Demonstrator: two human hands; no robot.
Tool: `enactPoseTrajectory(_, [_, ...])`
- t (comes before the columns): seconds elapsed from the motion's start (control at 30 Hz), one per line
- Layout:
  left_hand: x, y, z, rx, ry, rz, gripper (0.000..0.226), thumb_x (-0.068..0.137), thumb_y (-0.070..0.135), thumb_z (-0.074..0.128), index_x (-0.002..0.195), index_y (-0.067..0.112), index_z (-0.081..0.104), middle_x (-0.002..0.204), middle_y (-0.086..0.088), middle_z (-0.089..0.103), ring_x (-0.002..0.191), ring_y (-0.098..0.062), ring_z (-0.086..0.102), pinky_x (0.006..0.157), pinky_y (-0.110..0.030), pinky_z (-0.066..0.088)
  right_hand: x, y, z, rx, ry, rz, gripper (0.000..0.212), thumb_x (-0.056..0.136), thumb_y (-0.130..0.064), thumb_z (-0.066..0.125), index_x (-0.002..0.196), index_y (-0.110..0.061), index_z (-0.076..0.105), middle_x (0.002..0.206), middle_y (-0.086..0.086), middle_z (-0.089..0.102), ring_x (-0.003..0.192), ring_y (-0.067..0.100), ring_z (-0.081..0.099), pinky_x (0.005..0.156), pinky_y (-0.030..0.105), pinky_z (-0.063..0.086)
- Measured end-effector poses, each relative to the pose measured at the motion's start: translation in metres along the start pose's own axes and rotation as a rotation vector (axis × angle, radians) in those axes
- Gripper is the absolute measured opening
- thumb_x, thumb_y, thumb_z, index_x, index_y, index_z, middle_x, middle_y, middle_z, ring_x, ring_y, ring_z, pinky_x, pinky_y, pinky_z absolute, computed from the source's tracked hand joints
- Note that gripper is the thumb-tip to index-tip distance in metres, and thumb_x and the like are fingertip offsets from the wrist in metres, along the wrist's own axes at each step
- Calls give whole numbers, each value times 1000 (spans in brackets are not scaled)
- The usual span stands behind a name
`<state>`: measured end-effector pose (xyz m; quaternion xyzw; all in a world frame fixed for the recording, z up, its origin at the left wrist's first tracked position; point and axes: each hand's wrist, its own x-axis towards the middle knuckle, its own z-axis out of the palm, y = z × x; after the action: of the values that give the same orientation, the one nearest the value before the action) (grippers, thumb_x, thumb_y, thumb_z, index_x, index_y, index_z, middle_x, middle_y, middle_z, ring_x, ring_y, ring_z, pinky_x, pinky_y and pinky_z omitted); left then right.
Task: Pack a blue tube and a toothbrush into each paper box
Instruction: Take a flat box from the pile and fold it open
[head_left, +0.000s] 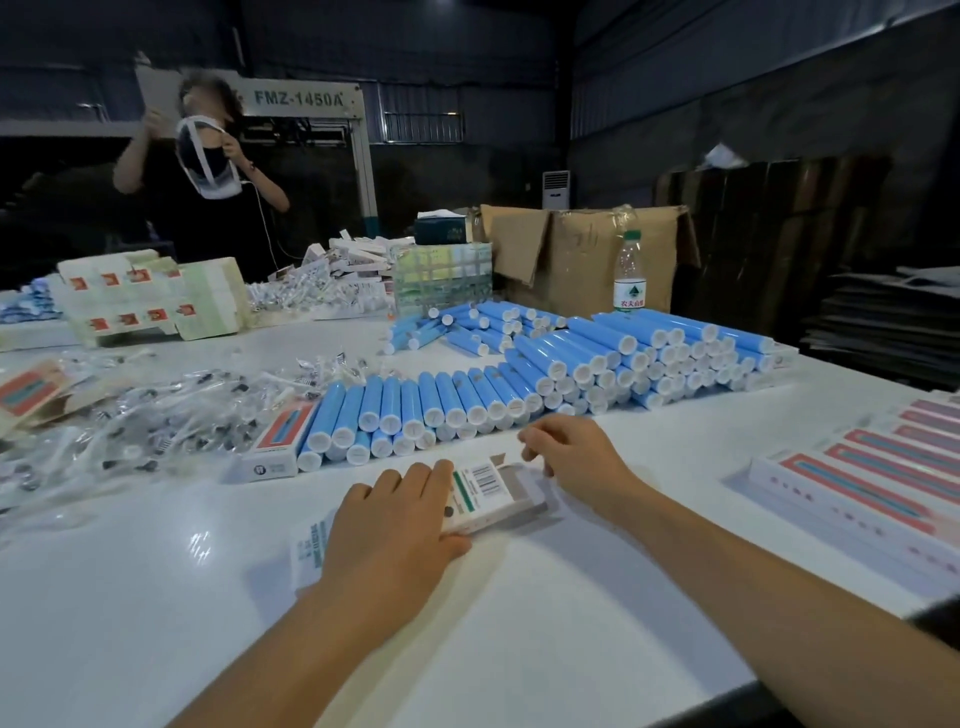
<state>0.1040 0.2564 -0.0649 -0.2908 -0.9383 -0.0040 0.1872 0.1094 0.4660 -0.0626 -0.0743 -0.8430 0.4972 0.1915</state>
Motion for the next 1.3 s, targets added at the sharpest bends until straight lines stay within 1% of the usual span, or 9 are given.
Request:
enactPoseTrajectory(0.1, [0,1,3,50,-20,49,72,91,65,31,146,25,9,134,8,36,116,-16,38,89,-31,30,23,-13,-18,-265,180,-111,27,95,-16,49,74,-5,60,67,3,60,58,13,47,56,30,39])
enactPoseTrajectory(0.23, [5,5,7,83,-70,90,75,91,66,25,147,19,6,136,3,35,117,-20,37,90,-35,30,88,-39,-47,-641,316,-171,27,96,-12,37,81,-3,57,80,13,58,69,25,49,56,34,37])
enactPoseTrajectory(0.43, [16,3,16,-6,-93,10,77,90,69,25,147,21,7,139,3,33,119,-21,34,94,-39,28,169,-33,-69,-1182,239,54,17,90,-5,46,99,-2,61,90,12,59,80,29,53,65,35,42])
enactPoseTrajectory(0.73, [20,5,19,-24,-115,58,75,91,65,30,145,20,5,140,1,30,119,-23,31,98,-43,25,200,-27,-81,-1200,146,214,14,86,-11,53,96,-4,60,98,13,60,83,29,55,69,35,45])
enactPoseTrajectory(0.87, [20,1,17,-17,-70,45,76,90,68,26,146,20,7,138,3,34,117,-21,34,93,-38,28,180,-52,-89,-948,316,45,45,85,-14,57,128,-7,43,89,13,60,77,31,51,64,34,40])
enactPoseTrajectory(0.93, [20,-2,15,-20,-29,32,76,89,70,20,145,20,6,138,3,35,116,-20,37,89,-35,29,156,-70,-85,-595,379,-60,77,84,-14,60,146,-19,15,90,11,57,71,31,54,55,31,42])
enactPoseTrajectory(1.03, [19,-6,13,-21,22,1,75,90,68,14,146,20,6,142,4,33,121,-19,36,91,-34,31,95,-79,-72,21,349,-114,104,84,-5,62,148,-36,-14,99,12,59,51,24,60,37,25,45])
enactPoseTrajectory(1.13, [19,-6,11,-32,57,-30,70,92,64,14,147,21,11,144,4,34,124,-19,37,93,-34,33,36,-57,-49,364,319,-95,106,84,-2,64,147,-43,-9,82,18,64,42,20,59,40,27,47])
enactPoseTrajectory(1.3, [16,-5,9,-44,44,-58,69,91,63,17,145,21,15,138,4,41,119,-19,41,89,-33,34,-2,-26,-13,622,400,29,92,86,-6,65,148,-39,6,75,15,66,43,19,59,43,29,50])
